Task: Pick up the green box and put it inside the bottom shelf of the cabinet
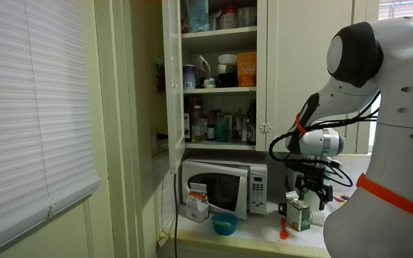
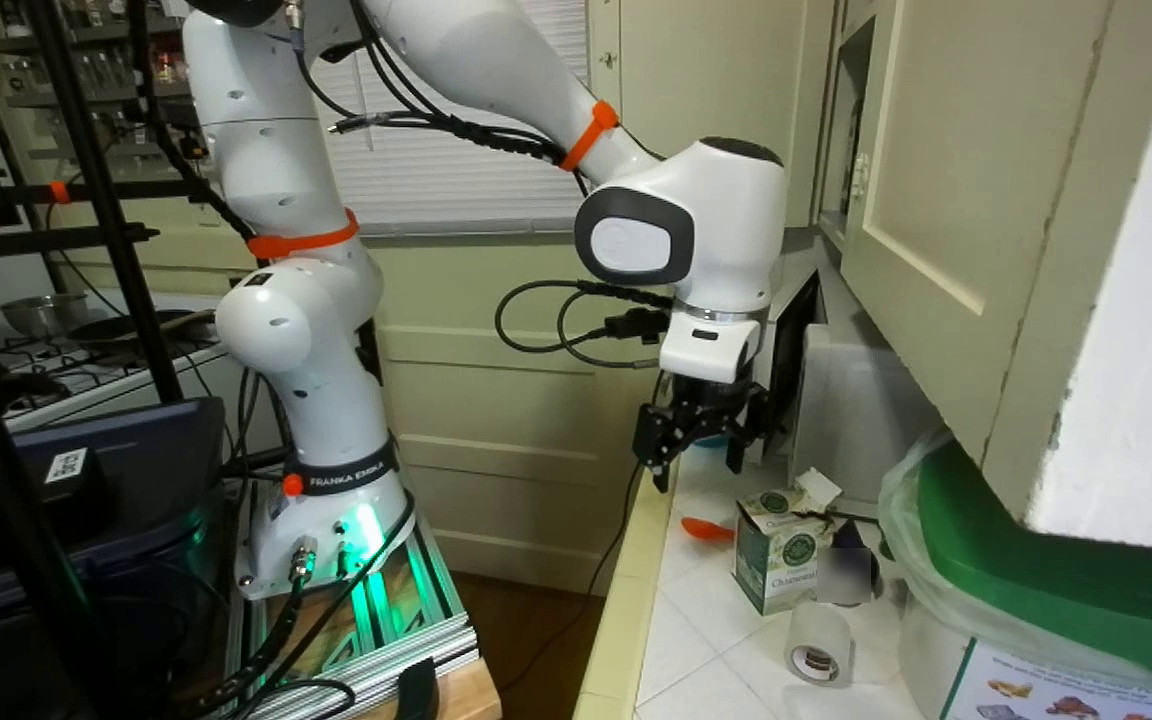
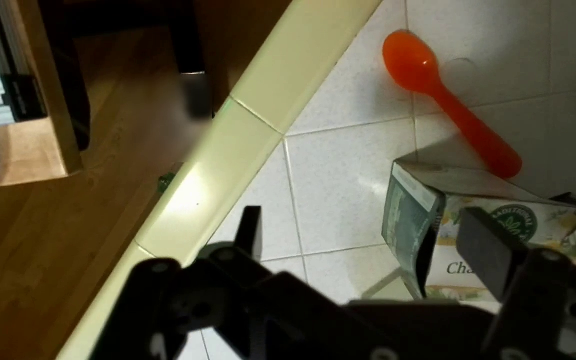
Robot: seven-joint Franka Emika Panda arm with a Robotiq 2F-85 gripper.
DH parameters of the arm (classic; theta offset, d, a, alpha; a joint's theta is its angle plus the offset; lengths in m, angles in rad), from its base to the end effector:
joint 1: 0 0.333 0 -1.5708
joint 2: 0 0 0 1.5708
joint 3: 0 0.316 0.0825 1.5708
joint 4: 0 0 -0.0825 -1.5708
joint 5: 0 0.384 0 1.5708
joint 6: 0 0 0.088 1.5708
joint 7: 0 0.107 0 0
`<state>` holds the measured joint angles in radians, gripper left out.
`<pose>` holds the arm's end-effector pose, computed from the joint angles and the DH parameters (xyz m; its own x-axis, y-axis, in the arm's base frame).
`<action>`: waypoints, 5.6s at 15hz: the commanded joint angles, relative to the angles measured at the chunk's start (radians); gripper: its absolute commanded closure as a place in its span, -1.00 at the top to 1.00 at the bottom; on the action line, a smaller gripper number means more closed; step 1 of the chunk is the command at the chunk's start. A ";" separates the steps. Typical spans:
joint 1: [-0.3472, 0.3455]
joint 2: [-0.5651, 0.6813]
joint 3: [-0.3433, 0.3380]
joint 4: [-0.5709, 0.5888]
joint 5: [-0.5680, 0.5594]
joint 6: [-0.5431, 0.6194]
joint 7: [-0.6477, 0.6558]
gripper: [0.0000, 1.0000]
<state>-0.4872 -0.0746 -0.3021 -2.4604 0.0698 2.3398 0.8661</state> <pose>0.3288 -0.3289 0.3190 -0.1319 -0.9875 -0.0866 -0.9911 0.1329 -0.0059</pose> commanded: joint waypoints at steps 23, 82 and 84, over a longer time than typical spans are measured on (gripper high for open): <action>0.079 0.200 -0.092 0.039 0.110 0.247 0.173 0.21; 0.050 -0.649 0.131 -0.030 -0.179 -0.155 -0.395 -1.00; 0.022 -0.653 0.152 -0.052 -0.189 -0.118 -0.376 -0.98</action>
<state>-0.4512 -0.7302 -0.1619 -2.5146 -0.1309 2.2242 0.4990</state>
